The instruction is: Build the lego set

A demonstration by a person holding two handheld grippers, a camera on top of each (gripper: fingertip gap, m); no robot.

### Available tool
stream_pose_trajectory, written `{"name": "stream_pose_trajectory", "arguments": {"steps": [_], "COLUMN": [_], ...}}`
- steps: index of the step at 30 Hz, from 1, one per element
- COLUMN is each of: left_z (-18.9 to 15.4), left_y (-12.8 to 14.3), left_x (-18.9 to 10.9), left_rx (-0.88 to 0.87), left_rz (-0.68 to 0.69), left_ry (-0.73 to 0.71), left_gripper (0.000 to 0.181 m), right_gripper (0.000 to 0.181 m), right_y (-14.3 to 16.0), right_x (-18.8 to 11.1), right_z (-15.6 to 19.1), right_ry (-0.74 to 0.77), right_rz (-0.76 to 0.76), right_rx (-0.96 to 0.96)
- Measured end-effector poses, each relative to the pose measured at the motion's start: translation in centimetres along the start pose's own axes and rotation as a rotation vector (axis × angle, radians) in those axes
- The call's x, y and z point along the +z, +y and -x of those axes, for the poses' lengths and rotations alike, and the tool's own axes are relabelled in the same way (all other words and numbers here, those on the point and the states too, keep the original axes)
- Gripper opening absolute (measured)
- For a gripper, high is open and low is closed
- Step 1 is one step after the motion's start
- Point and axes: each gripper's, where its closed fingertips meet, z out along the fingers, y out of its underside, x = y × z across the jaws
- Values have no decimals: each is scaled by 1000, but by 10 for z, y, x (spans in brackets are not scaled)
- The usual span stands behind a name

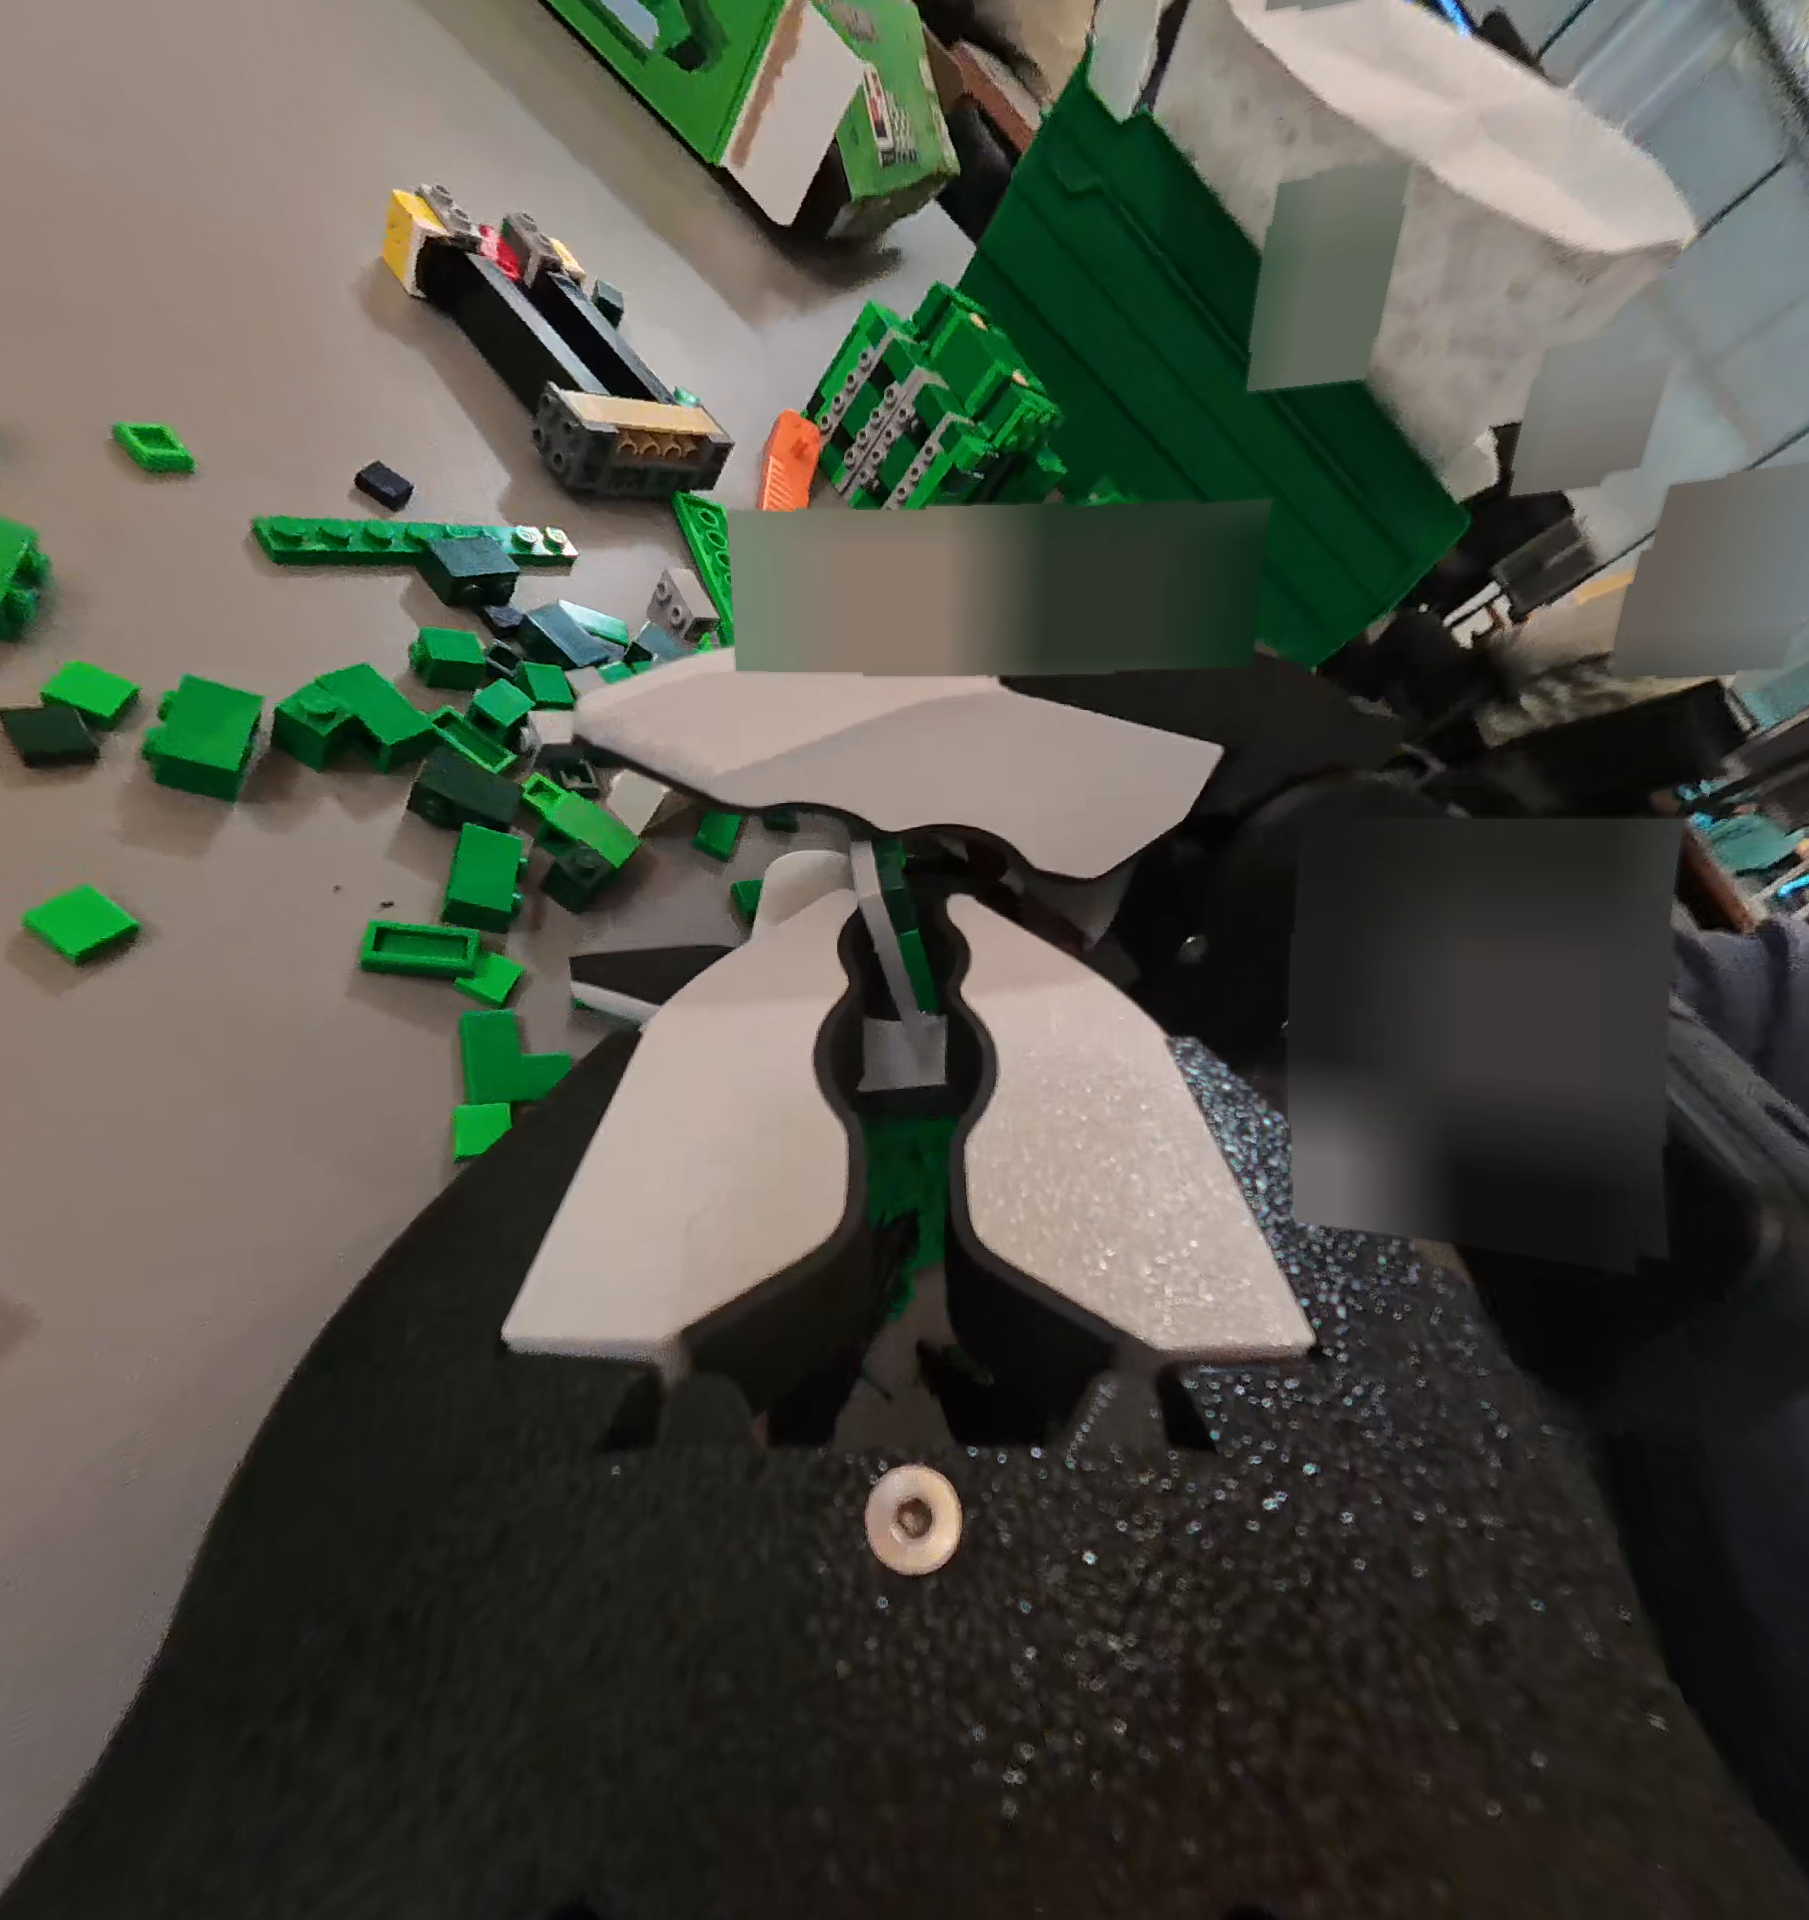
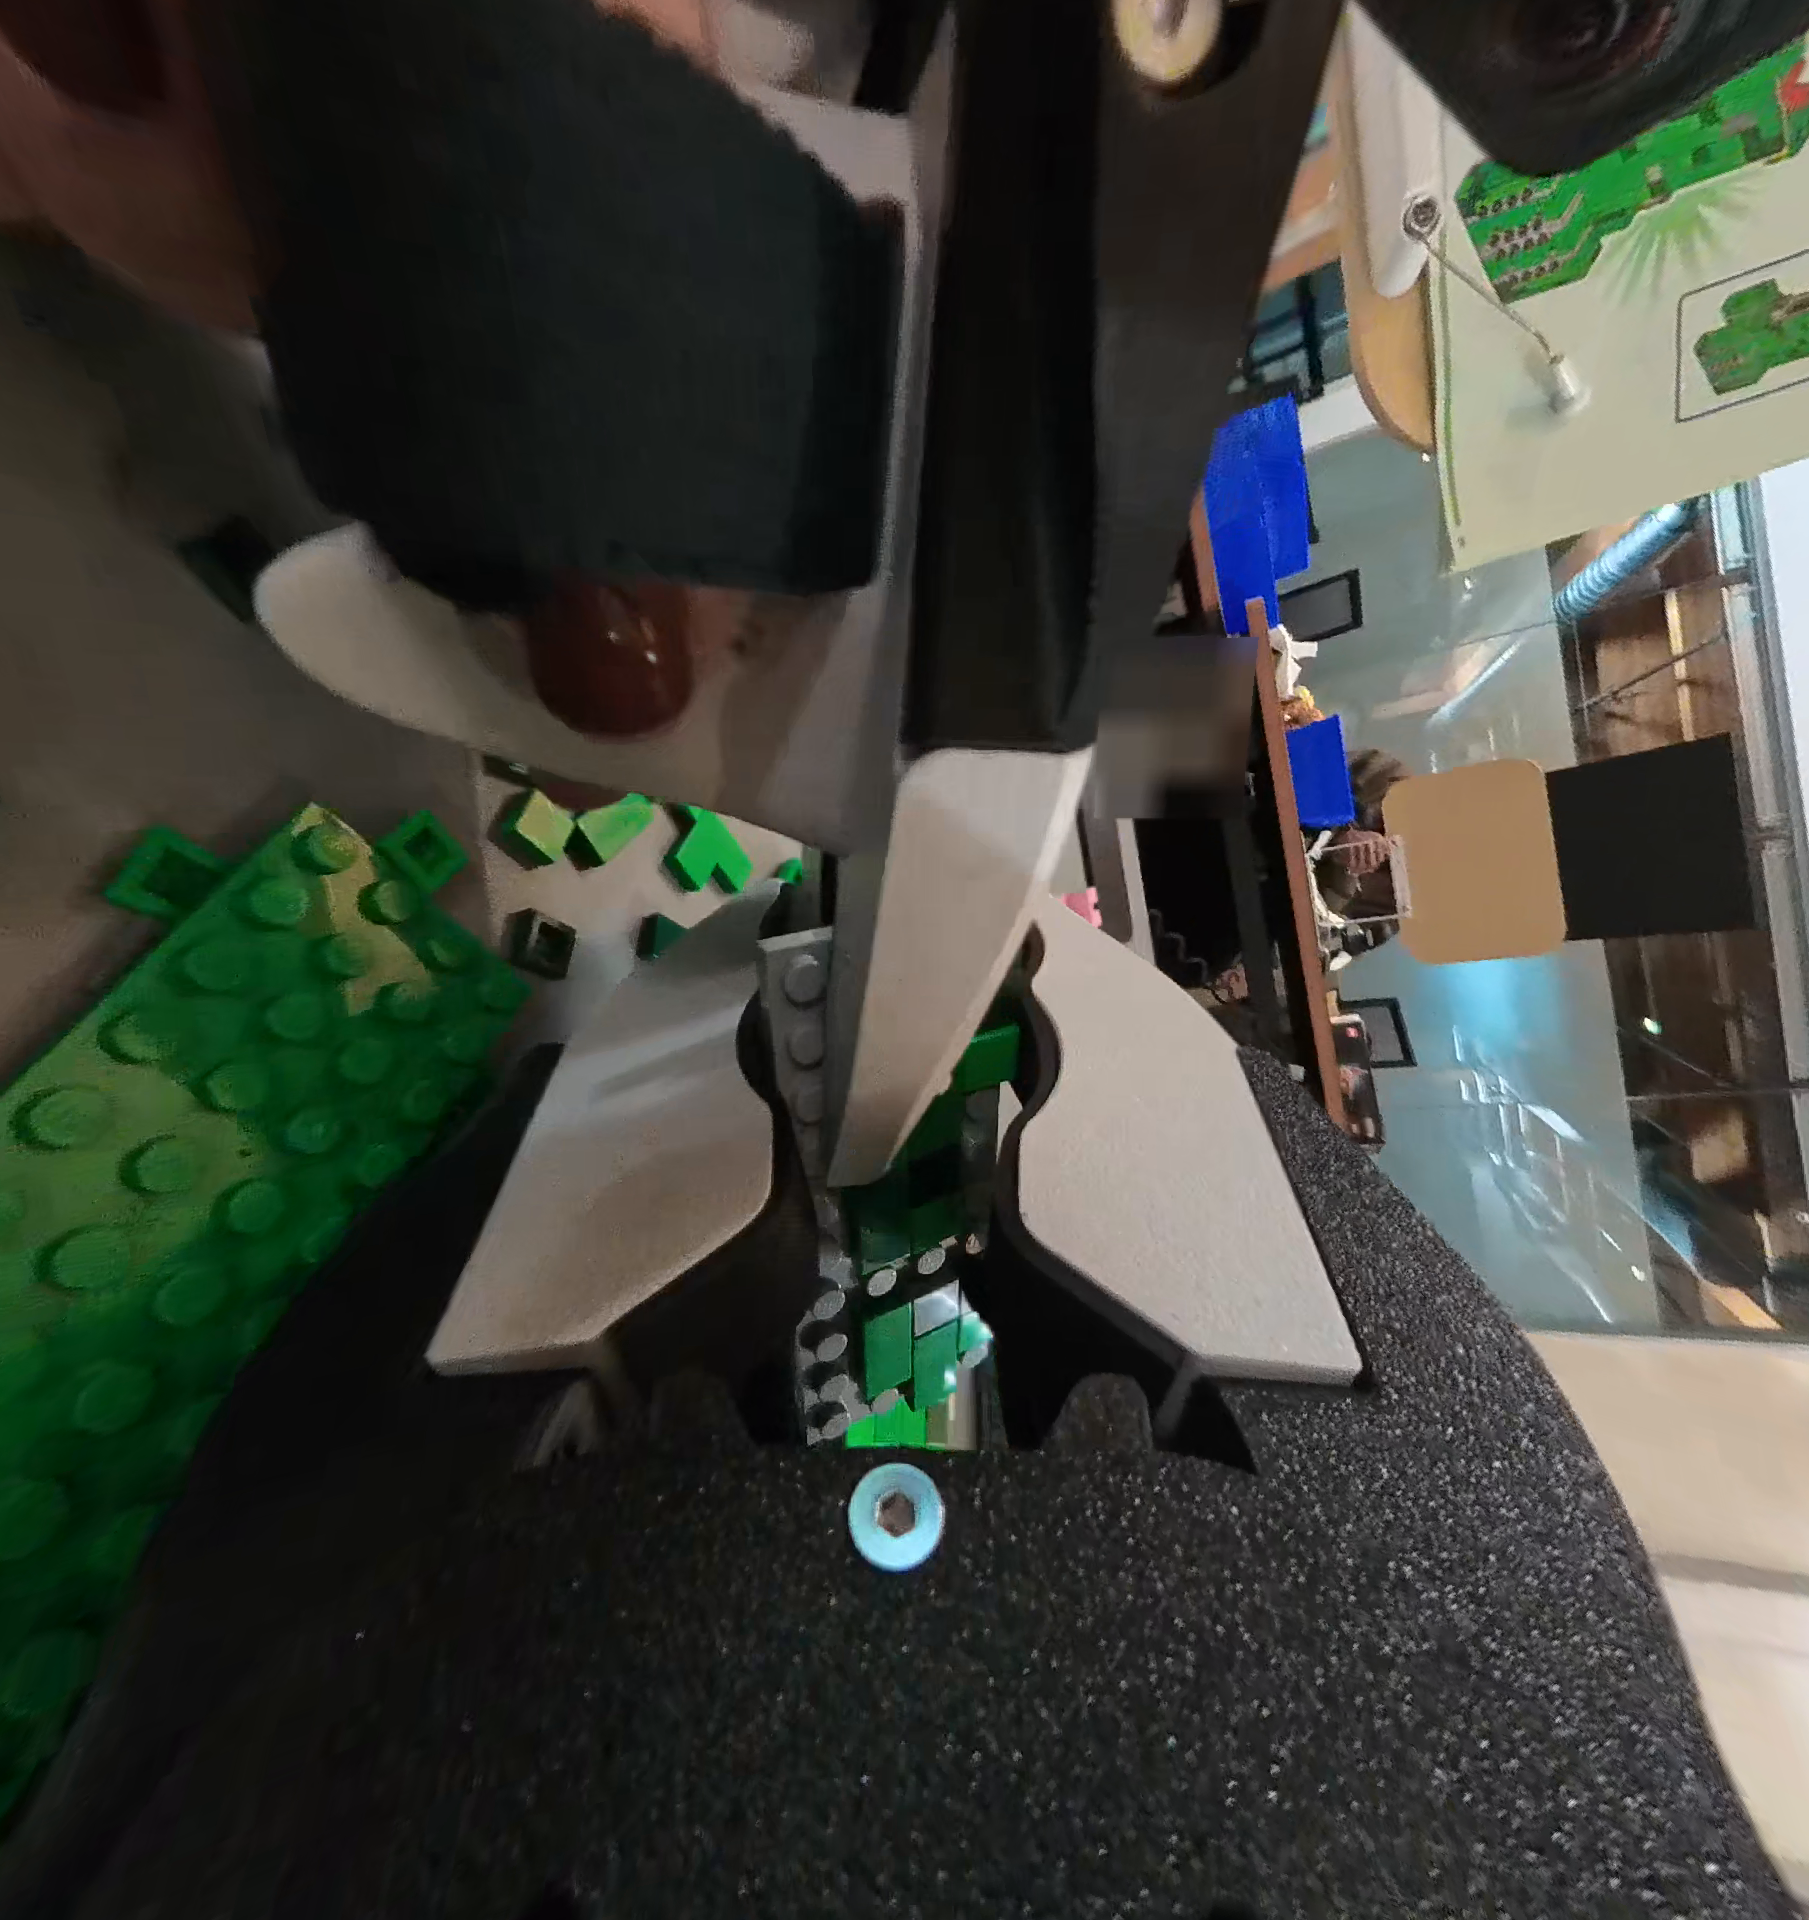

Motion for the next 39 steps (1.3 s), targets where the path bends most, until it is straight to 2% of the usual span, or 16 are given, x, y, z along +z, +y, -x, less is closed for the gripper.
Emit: {"name": "stream_pose_trajectory", "arguments": {"steps": [6, 9, 12, 16, 21, 23, 26, 32, 36, 39], "left_z": [-4, -1, -2, 1, 11, 11, 12, 11, 10, 10], "left_y": [1, -5, -7, -11, -13, -17, -14, -5, -3, -4], "left_x": [-4, -8, -7, -6, -5, -7, -8, -3, -1, -1], "left_rx": [-10, -70, -108, -135, -227, -301, -309, -94, -53, -93], "left_rz": [16, -24, -42, -80, -136, -176, -166, -54, -25, -43], "left_ry": [37, 19, 41, 10, -25, 21, 34, -76, -88, -83], "left_gripper": [12, 27, 8, 7, 6, 6, 6, 6, 6, 6], "right_gripper": [37, 37, 37, 36, 35, 31, 33, 40, 39, 39], "right_y": [-3, 2, 3, 8, 16, 14, 14, 9, 6, 8], "right_x": [-2, -2, -1, 1, 4, 2, 4, 5, 4, 5], "right_z": [-1, -6, -6, -14, -23, -27, -23, -2, 1, -2], "right_ry": [3, 18, 20, 85, 210, 262, 226, -1, -24, 5], "right_rz": [-26, -12, -7, 37, 189, 214, 187, 56, 40, 65], "right_rx": [6, 16, 23, -12, -196, -278, -213, 11, -10, -37]}}
